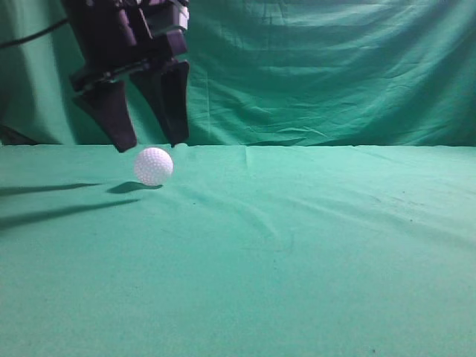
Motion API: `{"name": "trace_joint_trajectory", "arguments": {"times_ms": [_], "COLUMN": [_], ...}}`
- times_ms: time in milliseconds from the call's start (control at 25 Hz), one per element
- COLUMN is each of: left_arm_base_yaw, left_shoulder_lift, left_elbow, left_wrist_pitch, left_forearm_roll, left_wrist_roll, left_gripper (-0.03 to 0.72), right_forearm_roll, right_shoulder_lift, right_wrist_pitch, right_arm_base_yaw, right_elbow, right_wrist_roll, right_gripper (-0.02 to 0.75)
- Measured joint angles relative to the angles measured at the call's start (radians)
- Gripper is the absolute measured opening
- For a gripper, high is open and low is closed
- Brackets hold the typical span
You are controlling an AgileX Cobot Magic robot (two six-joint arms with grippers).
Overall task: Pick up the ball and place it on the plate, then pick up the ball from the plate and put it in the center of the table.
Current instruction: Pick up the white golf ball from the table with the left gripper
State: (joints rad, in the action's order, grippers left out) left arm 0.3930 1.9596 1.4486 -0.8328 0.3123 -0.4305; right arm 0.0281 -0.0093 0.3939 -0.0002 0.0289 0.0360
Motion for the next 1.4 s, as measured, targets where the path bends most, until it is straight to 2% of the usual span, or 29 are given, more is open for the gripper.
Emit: {"name": "trace_joint_trajectory", "arguments": {"times_ms": [40,280,320,840,1000,1040,1280,1400], "left_arm_base_yaw": [0.000,0.000,0.000,0.000,0.000,0.000,0.000,0.000], "left_shoulder_lift": [0.019,0.100,0.110,0.148,0.154,0.156,0.166,0.166], "left_elbow": [0.015,0.099,0.107,0.125,0.129,0.134,0.187,0.236], "left_wrist_pitch": [0.000,-0.040,-0.049,-0.082,-0.082,-0.085,-0.157,-0.199], "left_forearm_roll": [0.004,0.008,0.008,-0.017,-0.021,-0.021,-0.015,-0.015], "left_wrist_roll": [0.000,0.000,0.000,0.000,0.000,0.000,0.005,0.056], "left_gripper": [0.585,0.589,0.539,0.539,0.325,0.302,0.312,0.312], "right_forearm_roll": [0.000,0.000,0.000,0.000,0.000,0.000,0.000,0.000], "right_shoulder_lift": [0.000,0.000,0.000,0.000,0.000,0.000,0.000,0.000], "right_wrist_pitch": [0.000,0.000,0.000,0.000,0.000,0.000,0.000,0.000], "right_arm_base_yaw": [0.000,0.000,0.000,0.000,0.000,0.000,0.000,0.000], "right_elbow": [0.000,0.000,0.000,0.000,0.000,0.000,0.000,0.000], "right_wrist_roll": [0.000,0.000,0.000,0.000,0.000,0.000,0.000,0.000], "right_gripper": [0.046,0.046,0.046,0.046,0.046,0.046,0.046,0.046]}}
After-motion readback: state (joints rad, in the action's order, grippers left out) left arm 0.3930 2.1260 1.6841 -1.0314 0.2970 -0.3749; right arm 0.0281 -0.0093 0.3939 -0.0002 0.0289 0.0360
